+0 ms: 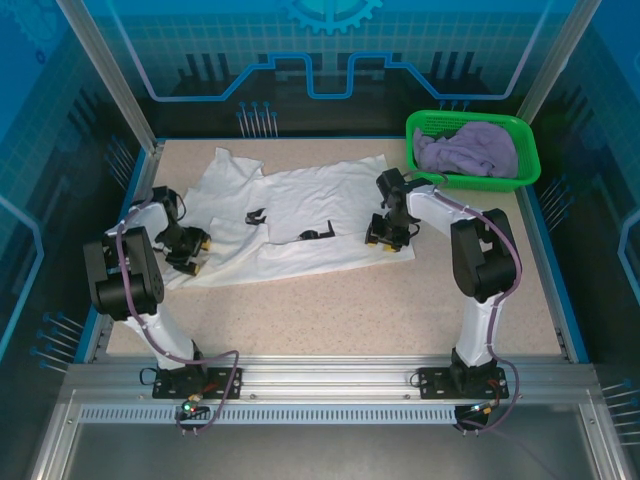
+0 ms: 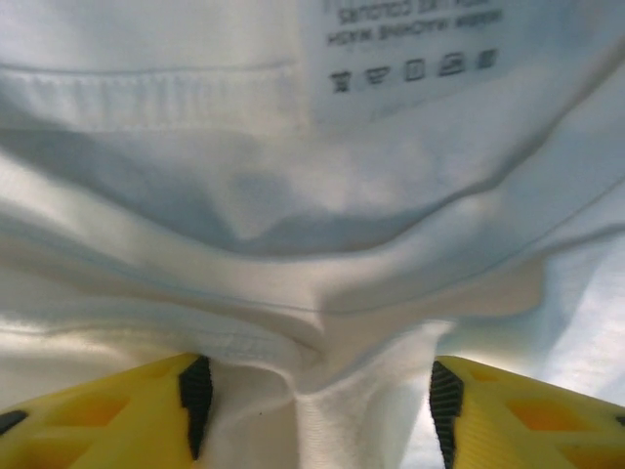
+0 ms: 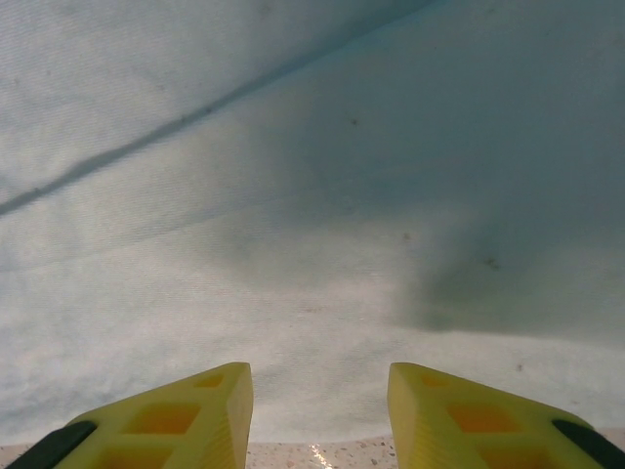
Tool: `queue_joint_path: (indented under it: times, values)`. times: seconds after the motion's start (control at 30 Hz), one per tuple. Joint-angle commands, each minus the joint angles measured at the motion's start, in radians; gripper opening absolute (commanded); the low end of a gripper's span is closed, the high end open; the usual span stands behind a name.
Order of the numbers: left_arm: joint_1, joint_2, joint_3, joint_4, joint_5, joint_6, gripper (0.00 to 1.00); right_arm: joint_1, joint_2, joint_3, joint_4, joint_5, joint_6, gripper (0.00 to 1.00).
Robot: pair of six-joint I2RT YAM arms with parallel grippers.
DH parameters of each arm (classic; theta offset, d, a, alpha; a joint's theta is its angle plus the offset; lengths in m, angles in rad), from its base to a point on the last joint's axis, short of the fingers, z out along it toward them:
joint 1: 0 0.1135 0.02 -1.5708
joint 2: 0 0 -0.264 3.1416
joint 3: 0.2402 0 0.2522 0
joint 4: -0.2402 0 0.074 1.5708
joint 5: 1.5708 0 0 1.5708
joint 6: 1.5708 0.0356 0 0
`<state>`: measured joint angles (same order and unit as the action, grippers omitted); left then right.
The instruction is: Fold and stack the t-shirts
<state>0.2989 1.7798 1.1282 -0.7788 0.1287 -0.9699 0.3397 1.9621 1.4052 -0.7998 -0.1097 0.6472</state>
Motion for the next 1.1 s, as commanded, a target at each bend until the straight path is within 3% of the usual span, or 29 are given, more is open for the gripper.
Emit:
queue_joint_path:
  times: [0.0,0.07,0.27,0.37,0.57,0.6,0.7,0.77,0.9,1.07]
  values:
    - [0.005,0.018,0.041,0.022,0.048,0.001,0.54,0.004,0.015,0.003,-0.016,-0.012,-0.012,0.42]
    - [0.005,0.037,0.053,0.026,0.052,0.010,0.42,0.004,0.023,0.002,-0.016,-0.010,-0.011,0.42]
    - [-0.003,0.075,0.176,-0.075,-0.022,0.117,0.22,-0.006,0.040,-0.005,-0.036,-0.004,-0.001,0.40]
    - [-0.006,0.079,0.211,-0.117,-0.049,0.153,0.19,-0.016,0.046,-0.016,-0.039,-0.007,0.005,0.39]
    - [-0.009,0.073,0.185,-0.088,-0.022,0.164,0.03,-0.026,0.043,-0.038,-0.030,-0.010,0.012,0.39]
    - [-0.010,0.075,0.185,-0.089,-0.021,0.167,0.04,-0.028,0.043,-0.038,-0.033,-0.011,0.012,0.38]
    - [-0.014,0.087,0.208,-0.129,-0.031,0.193,0.39,-0.033,0.035,-0.043,-0.036,-0.008,0.008,0.39]
    - [-0.014,0.080,0.209,-0.147,-0.040,0.213,0.48,-0.038,0.031,-0.047,-0.036,-0.007,0.006,0.39]
    - [-0.016,0.051,0.183,-0.165,-0.038,0.237,0.54,-0.047,0.020,-0.056,-0.032,-0.007,0.006,0.40]
    - [-0.035,0.052,0.127,-0.114,0.025,0.234,0.44,-0.053,0.018,-0.056,-0.033,-0.007,0.000,0.40]
